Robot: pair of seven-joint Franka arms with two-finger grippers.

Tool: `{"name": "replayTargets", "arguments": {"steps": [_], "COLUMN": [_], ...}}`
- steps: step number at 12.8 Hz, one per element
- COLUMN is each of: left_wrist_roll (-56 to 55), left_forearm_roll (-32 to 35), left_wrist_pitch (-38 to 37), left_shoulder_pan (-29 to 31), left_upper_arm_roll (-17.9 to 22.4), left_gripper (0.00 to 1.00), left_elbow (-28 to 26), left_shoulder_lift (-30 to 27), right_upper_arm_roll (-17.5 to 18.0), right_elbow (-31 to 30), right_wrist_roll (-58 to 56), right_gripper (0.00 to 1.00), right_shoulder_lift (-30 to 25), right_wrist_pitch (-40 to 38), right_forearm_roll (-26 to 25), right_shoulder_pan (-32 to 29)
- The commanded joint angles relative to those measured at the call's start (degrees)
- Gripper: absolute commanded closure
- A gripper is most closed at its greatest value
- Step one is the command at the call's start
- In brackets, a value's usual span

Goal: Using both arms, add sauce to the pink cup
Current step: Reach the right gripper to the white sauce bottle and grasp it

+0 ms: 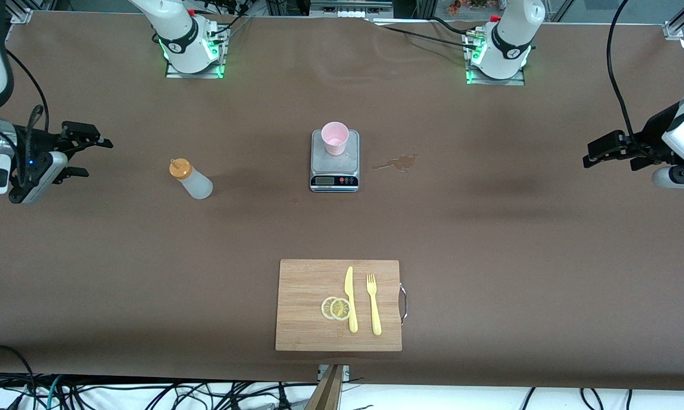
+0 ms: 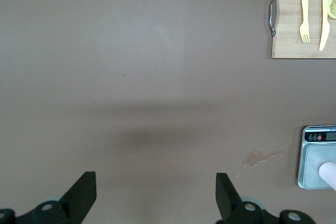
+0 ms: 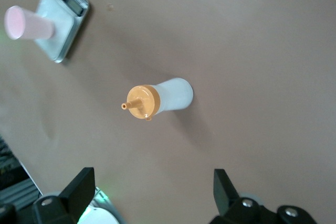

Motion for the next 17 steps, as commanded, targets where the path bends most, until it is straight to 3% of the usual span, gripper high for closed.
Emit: {"name": "replayTargets", "arguments": {"steps": [1,4,9,13,17], "left_wrist_roll": [1.25,1.07,1.42,1.59,1.60], "left_forearm_roll": [1.29,1.29,1.29,1.29,1.29], "left_wrist_pitch": [-1.04,-0.95,-1.04,-0.95,-0.95], "left_shoulder_pan": [-0.06,-0.33,0.20,0.37,0.46], "left_upper_arm_roll": [-0.77,-1.04,-0.60,-0.51,-0.42], "left_gripper": [0.00,0.00,0.00,0.00,0.00], "left_elbow": [0.98,1.06,1.15,1.24,1.24], "left_shoulder_lift": [0.21,0.21,0.65,0.65,0.65], "right_upper_arm_roll": [0.22,0.30,0.22,0.65,4.24], "right_elbow": [0.05,0.05,0.13,0.40,2.68], "right_wrist_roll": [-15.98,-29.97,-59.94,-72.71,-84.22], "right_gripper": [0.01,0.01,0.02,0.02,0.01], "right_shoulder_lift": [4.30,7.82,18.53,25.30,33.13], "right_wrist_pitch": [-0.76,-3.92,-6.12,-10.07,-12.02], "right_forearm_roll": [7.20,12.83,23.55,31.20,32.27], "right_shoulder_pan": [-4.02,-7.18,-10.79,-10.71,-10.45]}}
